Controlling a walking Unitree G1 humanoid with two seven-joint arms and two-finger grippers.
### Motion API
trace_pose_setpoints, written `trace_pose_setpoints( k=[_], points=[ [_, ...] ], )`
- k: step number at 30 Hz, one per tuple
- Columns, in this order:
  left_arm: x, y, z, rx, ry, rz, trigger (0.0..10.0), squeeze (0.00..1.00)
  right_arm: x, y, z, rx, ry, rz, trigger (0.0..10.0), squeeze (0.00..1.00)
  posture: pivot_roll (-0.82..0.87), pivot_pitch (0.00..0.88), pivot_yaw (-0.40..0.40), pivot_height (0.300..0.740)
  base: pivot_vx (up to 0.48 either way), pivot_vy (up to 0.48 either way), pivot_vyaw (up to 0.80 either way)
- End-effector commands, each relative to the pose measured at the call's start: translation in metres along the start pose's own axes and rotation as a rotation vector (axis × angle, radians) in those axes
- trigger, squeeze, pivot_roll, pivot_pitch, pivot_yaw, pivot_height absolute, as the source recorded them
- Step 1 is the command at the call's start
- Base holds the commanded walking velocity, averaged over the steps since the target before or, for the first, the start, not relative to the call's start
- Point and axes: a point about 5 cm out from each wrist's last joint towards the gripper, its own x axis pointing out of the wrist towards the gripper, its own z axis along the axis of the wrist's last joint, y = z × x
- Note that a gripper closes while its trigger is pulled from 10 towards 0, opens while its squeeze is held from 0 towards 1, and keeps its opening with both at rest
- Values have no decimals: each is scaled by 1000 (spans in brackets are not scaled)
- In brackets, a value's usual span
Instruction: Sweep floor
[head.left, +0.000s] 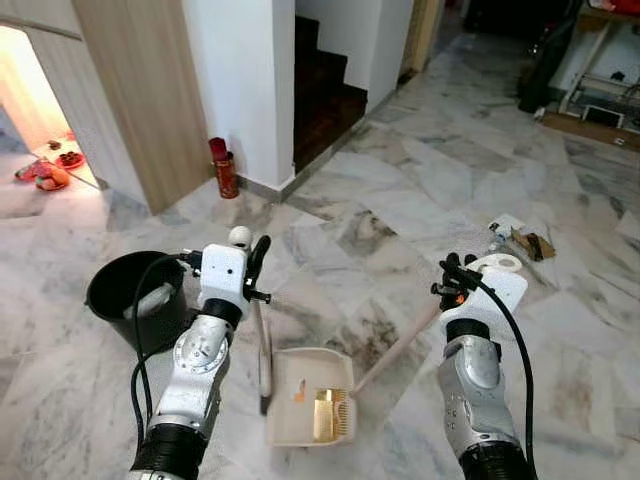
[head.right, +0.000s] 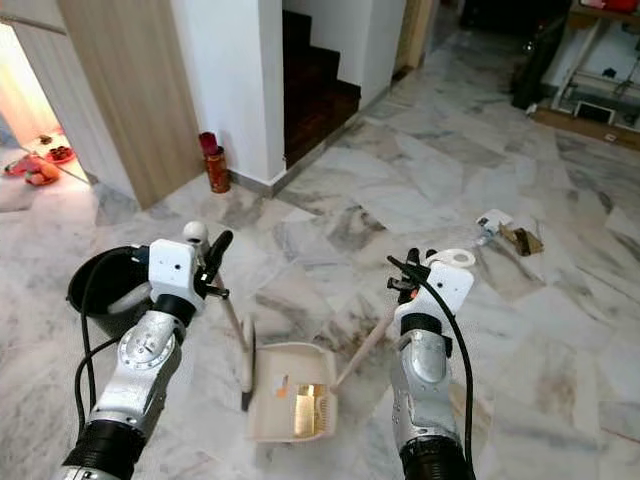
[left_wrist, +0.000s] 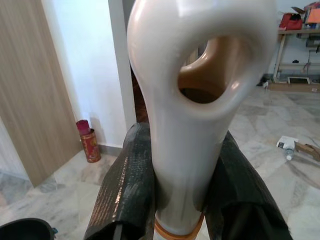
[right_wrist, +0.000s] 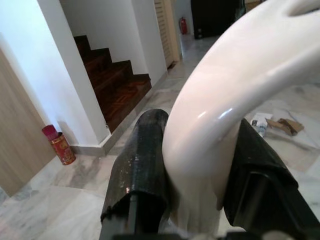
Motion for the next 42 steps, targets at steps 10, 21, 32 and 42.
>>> trace_pose_setpoints(
  k=[10, 21, 32, 42],
  points=[
    [4, 3, 6, 24, -23, 16, 10000, 0, 3, 6, 10, 13, -47, 30, 10000, 0, 30, 0, -49, 740, 0, 0, 781],
    [2, 5, 5, 36, -14, 36, 10000, 0, 3, 5, 8, 11, -39, 36, 10000, 0, 35, 0, -54, 740, 0, 0, 794],
    [1, 11, 5, 53, -17, 64, 10000, 0, 3, 9, 6, 18, -27, 58, 10000, 0, 39, 0, -53, 740, 0, 0, 558],
    [-7, 13, 3, 58, -16, 64, 10000, 0, 3, 9, 5, 27, -21, 55, 10000, 0, 41, 0, -50, 740, 0, 0, 0]
  ],
)
